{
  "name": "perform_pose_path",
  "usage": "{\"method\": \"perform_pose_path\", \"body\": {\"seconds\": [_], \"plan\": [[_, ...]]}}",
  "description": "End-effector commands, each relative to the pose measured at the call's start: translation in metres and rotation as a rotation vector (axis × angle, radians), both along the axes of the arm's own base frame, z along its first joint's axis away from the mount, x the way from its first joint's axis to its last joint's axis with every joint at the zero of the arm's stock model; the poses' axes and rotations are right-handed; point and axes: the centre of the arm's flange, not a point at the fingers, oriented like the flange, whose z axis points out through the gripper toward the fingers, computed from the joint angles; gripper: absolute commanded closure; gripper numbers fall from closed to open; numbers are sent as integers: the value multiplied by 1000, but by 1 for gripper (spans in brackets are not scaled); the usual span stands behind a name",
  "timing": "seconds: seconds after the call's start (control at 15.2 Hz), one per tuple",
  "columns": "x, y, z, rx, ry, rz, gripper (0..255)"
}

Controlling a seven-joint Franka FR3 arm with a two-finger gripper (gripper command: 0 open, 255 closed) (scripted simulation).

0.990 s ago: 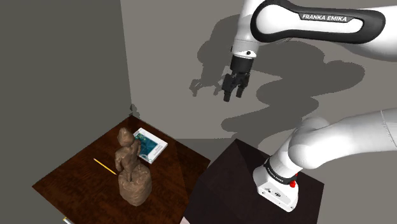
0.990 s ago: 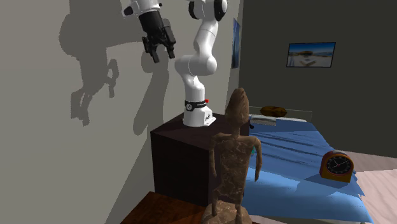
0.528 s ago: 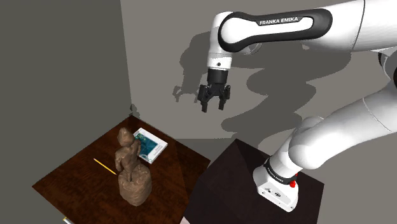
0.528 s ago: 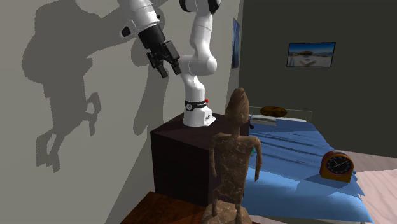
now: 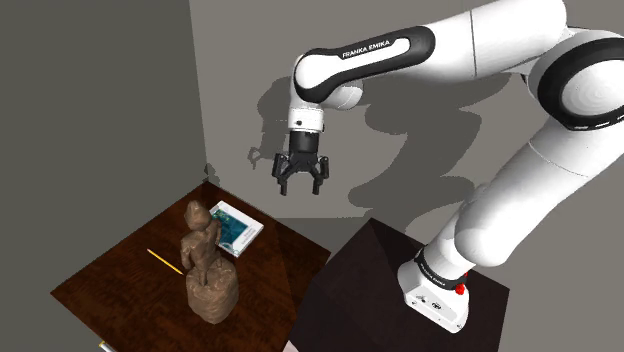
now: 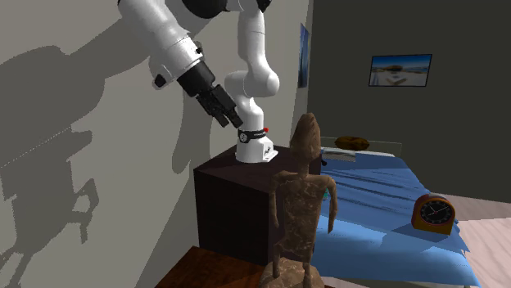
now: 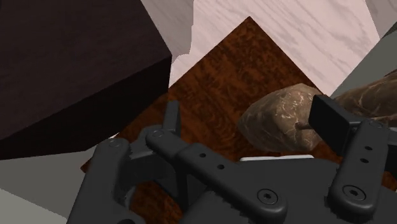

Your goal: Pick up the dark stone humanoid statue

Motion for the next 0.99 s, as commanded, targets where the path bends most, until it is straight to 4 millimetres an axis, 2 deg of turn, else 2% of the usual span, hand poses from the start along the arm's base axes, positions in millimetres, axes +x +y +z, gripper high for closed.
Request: {"method": "perform_pose_path", "body": {"seconds": [0.0,0.92], "plan": [[12,15,-22,13,49,-48,0],[90,98,-180,107,376,-359,0]]}}
